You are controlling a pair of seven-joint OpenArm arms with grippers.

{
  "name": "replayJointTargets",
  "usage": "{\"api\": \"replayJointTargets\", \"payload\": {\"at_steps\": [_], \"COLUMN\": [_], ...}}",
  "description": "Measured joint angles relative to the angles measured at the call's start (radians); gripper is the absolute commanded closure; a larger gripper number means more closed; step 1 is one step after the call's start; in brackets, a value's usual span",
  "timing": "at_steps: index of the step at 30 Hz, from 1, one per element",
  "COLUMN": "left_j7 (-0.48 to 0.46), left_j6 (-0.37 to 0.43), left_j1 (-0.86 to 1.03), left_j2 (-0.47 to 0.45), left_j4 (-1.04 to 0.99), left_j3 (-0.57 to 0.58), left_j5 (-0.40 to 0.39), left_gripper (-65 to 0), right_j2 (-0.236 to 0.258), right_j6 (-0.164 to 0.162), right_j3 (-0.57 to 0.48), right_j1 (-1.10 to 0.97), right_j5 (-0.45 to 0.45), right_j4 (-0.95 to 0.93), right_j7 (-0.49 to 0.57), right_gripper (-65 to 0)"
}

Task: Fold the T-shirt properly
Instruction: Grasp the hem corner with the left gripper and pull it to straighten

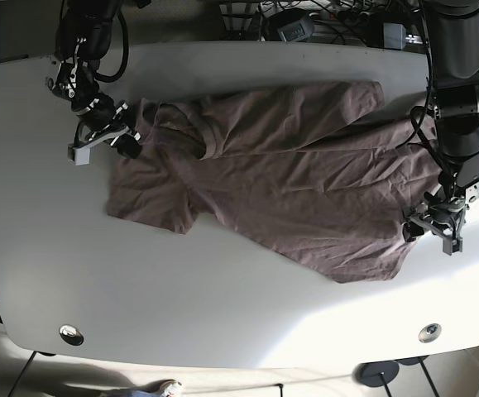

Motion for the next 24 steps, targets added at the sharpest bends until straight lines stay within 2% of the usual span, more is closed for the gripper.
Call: {"api": "replayJointTargets", "payload": {"at_steps": [4,7,9,10,11,14,15,18,21,24], "left_j7": [0.020,0.072,0.158,0.222,0.238,0.238,0.234,0.252,0.265,0.253], "left_j6": [-0.013,-0.161,-0.172,-0.175,-0.176,-0.179,-0.182,-0.206,-0.223,-0.224], "left_j1": [0.030,0.103,0.126,0.142,0.159,0.214,0.227,0.270,0.359,0.480], "left_j2": [0.011,0.019,0.024,0.030,0.034,0.030,0.024,-0.002,-0.003,-0.052], "left_j4": [0.024,0.119,0.195,0.249,0.278,0.327,0.332,0.342,0.365,0.459], "left_j3": [-0.006,-0.010,-0.010,-0.008,-0.006,-0.009,-0.010,-0.023,-0.138,-0.183], "left_j5": [-0.019,-0.115,-0.132,-0.130,-0.128,-0.144,-0.148,-0.177,-0.181,-0.188], "left_gripper": [-43.9,-43.6,-43.2,-38.9,-32.6,-7.2,-2.1,-4.6,-4.7,-4.7], "right_j2": [0.000,0.000,0.001,0.002,0.001,0.002,0.003,0.003,0.003,0.006], "right_j6": [0.003,0.004,0.003,0.003,0.004,0.004,0.003,0.004,0.004,0.004], "right_j3": [-0.001,-0.001,-0.001,-0.001,-0.001,-0.002,-0.002,-0.001,-0.001,-0.001], "right_j1": [0.009,0.010,0.008,0.009,0.009,0.008,0.009,0.009,0.009,0.009], "right_j5": [-0.001,0.000,0.000,0.000,0.000,0.000,-0.001,0.000,0.000,-0.001], "right_j4": [0.003,0.003,0.003,0.003,0.003,0.003,0.003,0.003,0.003,0.003], "right_j7": [0.000,0.000,0.000,0.000,0.000,0.000,0.000,0.000,0.000,0.000], "right_gripper": [-1.9,-1.9,-1.9,-1.9,-1.9,-1.9,-1.9,-1.9,-1.9,-1.9]}}
